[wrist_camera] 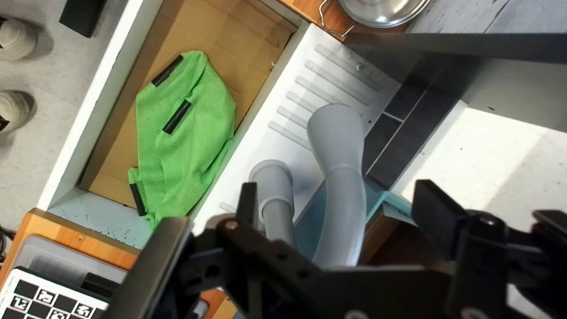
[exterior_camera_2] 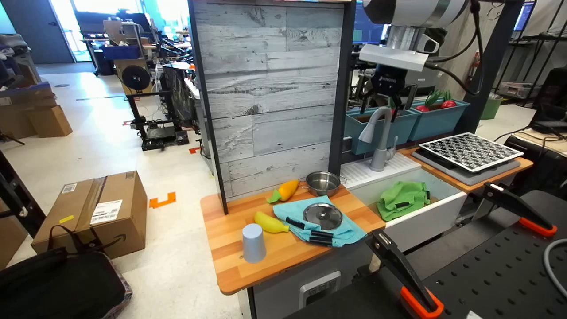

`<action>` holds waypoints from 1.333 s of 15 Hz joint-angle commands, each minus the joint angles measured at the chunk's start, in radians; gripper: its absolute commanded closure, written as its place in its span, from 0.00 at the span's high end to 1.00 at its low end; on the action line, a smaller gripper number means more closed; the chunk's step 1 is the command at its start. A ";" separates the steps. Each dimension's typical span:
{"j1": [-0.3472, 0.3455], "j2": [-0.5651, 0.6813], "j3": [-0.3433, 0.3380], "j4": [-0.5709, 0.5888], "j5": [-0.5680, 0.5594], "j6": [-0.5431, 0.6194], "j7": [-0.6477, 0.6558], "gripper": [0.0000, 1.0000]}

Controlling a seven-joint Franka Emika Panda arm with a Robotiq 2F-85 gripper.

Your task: Move the faucet slightly to the right

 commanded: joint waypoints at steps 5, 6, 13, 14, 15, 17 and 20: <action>0.021 0.073 -0.030 0.108 -0.041 -0.056 0.048 0.27; 0.020 0.076 -0.030 0.113 -0.043 -0.058 0.047 0.20; 0.010 0.037 -0.033 0.027 -0.055 -0.008 0.009 0.06; 0.009 0.032 -0.035 0.016 -0.058 -0.003 0.001 0.06; 0.007 0.027 -0.038 0.002 -0.063 -0.003 -0.012 0.06; 0.006 0.021 -0.049 -0.018 -0.077 -0.004 -0.038 0.06; 0.006 0.016 -0.074 -0.041 -0.127 0.007 -0.088 0.06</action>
